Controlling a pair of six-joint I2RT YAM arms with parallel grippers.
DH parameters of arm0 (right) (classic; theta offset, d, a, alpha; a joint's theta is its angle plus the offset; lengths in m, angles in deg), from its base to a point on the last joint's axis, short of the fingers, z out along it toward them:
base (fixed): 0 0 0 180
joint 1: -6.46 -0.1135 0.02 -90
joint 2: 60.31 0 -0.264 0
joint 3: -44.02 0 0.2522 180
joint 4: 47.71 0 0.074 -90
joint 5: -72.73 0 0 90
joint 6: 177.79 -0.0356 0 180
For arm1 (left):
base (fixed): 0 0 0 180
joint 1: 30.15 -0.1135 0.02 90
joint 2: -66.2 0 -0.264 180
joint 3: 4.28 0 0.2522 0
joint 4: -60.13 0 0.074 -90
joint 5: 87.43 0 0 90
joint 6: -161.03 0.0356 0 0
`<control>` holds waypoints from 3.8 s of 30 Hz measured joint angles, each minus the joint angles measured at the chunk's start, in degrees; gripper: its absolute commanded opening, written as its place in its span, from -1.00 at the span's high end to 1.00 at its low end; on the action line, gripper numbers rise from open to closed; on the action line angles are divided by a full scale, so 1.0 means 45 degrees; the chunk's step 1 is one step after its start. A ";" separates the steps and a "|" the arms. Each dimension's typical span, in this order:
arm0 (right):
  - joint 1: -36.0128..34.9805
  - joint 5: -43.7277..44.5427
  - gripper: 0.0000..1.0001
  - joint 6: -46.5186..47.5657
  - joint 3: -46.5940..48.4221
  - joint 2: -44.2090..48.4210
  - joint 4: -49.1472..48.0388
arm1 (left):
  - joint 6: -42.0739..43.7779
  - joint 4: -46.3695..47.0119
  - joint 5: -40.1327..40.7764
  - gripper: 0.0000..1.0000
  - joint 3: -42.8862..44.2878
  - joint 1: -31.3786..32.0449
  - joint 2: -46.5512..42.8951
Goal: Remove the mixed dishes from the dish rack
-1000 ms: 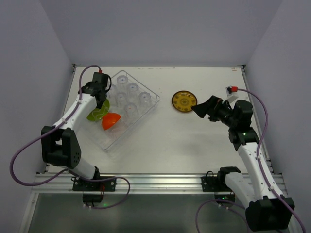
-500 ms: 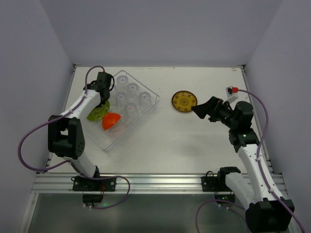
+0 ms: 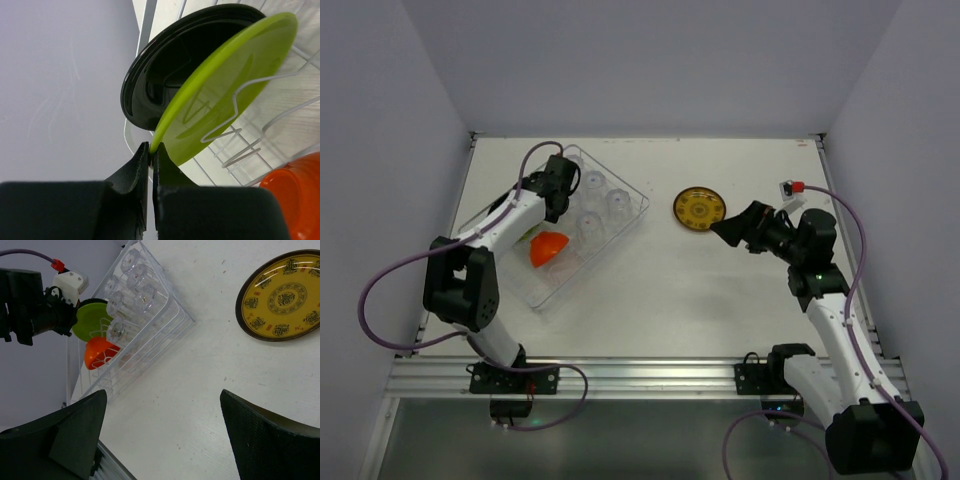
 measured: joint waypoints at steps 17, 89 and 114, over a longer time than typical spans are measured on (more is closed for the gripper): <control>0.0000 0.0010 -0.92 -0.0092 0.0000 -0.0083 -0.0146 | -0.0821 -0.1059 0.1326 1.00 0.0544 0.1258 -0.2880; -0.0903 0.2890 1.00 0.1991 0.2579 -0.0903 0.2331 | -1.0953 0.7023 -1.0210 -1.00 -0.4828 0.4915 -0.9292; 0.0656 0.4313 1.00 0.1287 0.8476 -1.2347 0.2118 | -0.7640 0.2667 -0.0826 -1.00 -0.6630 0.4911 -1.3673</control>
